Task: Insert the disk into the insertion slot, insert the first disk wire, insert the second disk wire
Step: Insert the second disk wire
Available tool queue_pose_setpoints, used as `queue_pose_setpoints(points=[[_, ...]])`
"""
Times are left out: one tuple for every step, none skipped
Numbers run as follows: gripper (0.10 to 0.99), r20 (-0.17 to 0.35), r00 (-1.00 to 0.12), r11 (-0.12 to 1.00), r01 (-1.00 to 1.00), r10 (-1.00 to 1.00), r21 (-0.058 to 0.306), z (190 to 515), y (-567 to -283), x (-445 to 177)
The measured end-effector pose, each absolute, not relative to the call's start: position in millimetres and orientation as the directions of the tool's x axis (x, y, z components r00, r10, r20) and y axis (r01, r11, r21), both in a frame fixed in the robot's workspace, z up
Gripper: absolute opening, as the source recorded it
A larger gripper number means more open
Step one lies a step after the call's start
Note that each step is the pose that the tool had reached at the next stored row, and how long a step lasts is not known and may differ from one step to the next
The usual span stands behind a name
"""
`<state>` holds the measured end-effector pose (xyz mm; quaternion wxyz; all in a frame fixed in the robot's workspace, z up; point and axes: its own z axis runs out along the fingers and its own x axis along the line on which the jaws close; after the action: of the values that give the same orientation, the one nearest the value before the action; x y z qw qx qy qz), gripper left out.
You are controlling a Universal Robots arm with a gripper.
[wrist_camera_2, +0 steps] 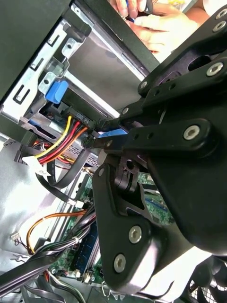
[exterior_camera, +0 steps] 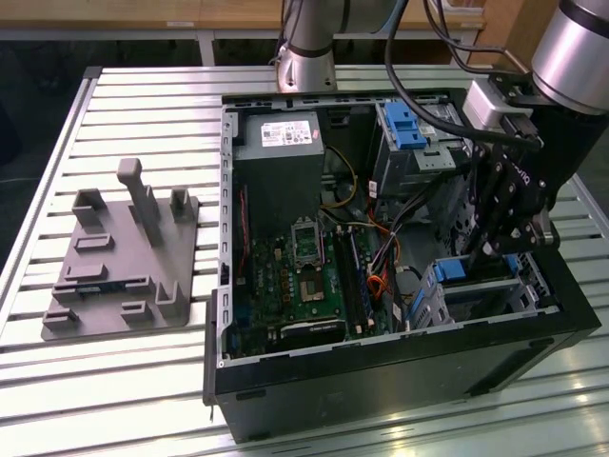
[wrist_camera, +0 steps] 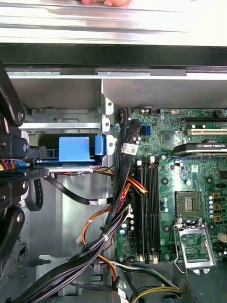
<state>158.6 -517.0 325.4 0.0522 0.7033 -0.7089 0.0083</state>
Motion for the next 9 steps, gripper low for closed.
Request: queue_pose_setpoints(points=[[0.2,0.086,-0.005,0.01,-0.998,-0.996,0.062,325.3,-517.1,158.5],[0.2,0.086,-0.004,0.009,-0.998,-0.996,0.062,325.2,-517.1,158.5],[0.212,0.086,-0.004,0.009,-0.998,-0.996,0.062,325.2,-517.2,158.5],[0.212,0.086,-0.004,0.009,-0.998,-0.996,0.062,325.2,-517.2,158.5],[0.271,0.086,-0.004,0.009,-0.998,-0.996,0.062,325.7,-517.2,158.5],[0.333,0.085,-0.004,0.009,-0.998,-0.996,0.062,327.3,-517.2,158.5],[0.333,0.084,-0.003,0.009,-0.998,-0.996,0.062,330.0,-517.2,158.5],[0.333,0.084,-0.003,0.009,-0.998,-0.996,0.062,333.5,-517.2,158.5],[0.333,0.084,-0.003,0.009,-0.998,-0.996,0.062,337.8,-517.2,158.5]])
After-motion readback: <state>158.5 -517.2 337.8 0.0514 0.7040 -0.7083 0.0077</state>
